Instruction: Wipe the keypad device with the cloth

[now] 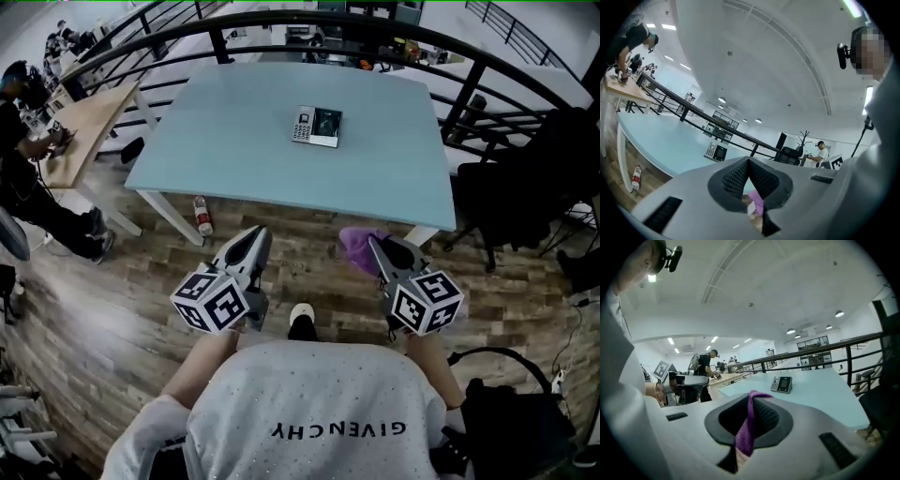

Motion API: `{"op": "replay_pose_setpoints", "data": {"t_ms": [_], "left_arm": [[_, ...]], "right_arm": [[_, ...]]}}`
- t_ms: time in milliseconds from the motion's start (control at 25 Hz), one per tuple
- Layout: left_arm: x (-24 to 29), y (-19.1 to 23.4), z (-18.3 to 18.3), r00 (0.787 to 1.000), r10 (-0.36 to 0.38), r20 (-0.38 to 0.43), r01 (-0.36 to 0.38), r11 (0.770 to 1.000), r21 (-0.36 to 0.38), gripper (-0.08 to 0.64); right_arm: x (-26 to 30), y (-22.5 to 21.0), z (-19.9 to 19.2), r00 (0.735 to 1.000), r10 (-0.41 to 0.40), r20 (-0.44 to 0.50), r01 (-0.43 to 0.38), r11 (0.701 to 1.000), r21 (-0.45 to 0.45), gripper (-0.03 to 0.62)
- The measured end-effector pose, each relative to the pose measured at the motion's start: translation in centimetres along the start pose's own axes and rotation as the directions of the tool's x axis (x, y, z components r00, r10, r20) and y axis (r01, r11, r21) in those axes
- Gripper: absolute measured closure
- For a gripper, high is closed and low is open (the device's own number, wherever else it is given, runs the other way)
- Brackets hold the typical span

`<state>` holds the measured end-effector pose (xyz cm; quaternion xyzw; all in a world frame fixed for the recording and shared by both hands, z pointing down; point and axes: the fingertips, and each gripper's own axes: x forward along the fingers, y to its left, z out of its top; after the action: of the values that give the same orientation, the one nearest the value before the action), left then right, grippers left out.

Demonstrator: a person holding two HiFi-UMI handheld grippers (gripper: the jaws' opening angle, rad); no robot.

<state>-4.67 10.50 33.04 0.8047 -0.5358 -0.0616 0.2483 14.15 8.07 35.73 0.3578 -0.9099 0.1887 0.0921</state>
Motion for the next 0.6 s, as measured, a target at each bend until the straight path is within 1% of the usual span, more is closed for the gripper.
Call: {"op": "replay_pose_setpoints", "data": {"t_ms": [120,200,320,440,520,600], "left_arm": [[1.0,1.3,1.6,0.994,-0.079,0.078,0.078,0.997,0.017,0.56],[2.1,2.1,3.3,0.988,-0.106,0.116,0.102,0.994,0.04,0.56],[6.0,4.3,5.5,0.986,-0.112,0.125,0.107,0.993,0.043,0.56],[9.7,5.2,7.8,0.986,-0.113,0.12,0.105,0.992,0.064,0.56],[10.8,5.6,9.1,0.988,-0.098,0.123,0.089,0.993,0.077,0.56],[11.5,6.5,9.6,0.988,-0.08,0.13,0.072,0.995,0.064,0.56]], "right_arm": [[2.6,-0.4,0.8,0.998,-0.012,0.055,0.012,1.0,-0.014,0.566],[4.4,-1.0,2.5,0.994,-0.012,0.105,0.015,0.999,-0.028,0.566],[7.5,-2.8,5.4,0.985,0.026,0.171,-0.024,1.0,-0.013,0.566],[9.4,-4.5,8.6,0.968,0.068,0.242,-0.075,0.997,0.017,0.566],[9.9,-4.4,10.6,0.955,0.097,0.281,-0.11,0.993,0.033,0.566],[10.9,-3.5,11.9,0.947,0.136,0.292,-0.152,0.988,0.033,0.566]]}}
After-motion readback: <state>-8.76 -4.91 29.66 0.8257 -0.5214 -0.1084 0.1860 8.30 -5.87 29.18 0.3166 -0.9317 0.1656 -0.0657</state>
